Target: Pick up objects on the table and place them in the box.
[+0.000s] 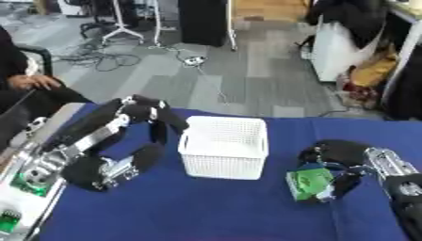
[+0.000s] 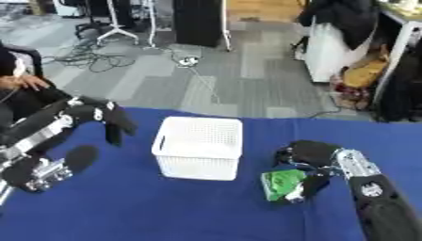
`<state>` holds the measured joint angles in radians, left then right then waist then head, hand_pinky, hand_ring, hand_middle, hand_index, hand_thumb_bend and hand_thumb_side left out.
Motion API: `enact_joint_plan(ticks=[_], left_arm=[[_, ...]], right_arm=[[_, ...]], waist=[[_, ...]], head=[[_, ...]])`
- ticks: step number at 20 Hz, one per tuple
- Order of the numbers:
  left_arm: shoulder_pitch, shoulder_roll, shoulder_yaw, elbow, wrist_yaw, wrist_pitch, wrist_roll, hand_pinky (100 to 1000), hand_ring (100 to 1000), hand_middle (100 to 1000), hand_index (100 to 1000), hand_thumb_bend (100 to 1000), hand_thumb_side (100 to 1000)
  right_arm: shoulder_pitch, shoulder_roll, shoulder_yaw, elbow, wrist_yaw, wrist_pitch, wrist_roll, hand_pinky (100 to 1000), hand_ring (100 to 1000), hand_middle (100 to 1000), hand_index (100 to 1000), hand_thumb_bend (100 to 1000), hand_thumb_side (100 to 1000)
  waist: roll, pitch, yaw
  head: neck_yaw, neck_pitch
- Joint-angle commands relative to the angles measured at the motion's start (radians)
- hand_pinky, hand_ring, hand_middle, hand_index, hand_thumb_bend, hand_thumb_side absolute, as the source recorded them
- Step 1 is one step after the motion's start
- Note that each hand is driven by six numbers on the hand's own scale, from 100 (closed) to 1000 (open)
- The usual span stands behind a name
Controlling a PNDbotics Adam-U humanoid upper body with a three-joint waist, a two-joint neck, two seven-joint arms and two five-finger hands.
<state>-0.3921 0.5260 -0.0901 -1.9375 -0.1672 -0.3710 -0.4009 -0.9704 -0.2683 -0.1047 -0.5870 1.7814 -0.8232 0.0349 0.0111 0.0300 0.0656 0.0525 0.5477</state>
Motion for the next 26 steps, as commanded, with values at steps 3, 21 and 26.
enact_joint_plan(ticks=[3,21,26], left_arm=[[-0.019,0.006,0.001,-0.019,0.007,-0.001,-0.004,371,468,576,773,123,1000],[-0.025,0.003,-0.002,-0.021,0.01,-0.001,-0.009,372,468,576,774,123,1000],[-0.026,0.003,-0.002,-0.021,0.011,0.0,-0.009,372,468,576,774,123,1000]], right_arm=[[-0.029,0.0,-0.026,0.0,0.011,0.04,0.023,852,755,807,858,744,1000],[-0.018,-0.046,-0.037,0.083,0.071,0.127,0.026,849,746,804,849,706,1000],[-0.014,-0.048,-0.036,0.096,0.097,0.141,0.004,834,737,793,839,704,965]], waist=[[0.003,-0.007,0.005],[0.002,-0.001,0.012],[0.002,0.0,0.012]], head=[[0.002,-0.013],[0.005,-0.028],[0.008,-0.029]])
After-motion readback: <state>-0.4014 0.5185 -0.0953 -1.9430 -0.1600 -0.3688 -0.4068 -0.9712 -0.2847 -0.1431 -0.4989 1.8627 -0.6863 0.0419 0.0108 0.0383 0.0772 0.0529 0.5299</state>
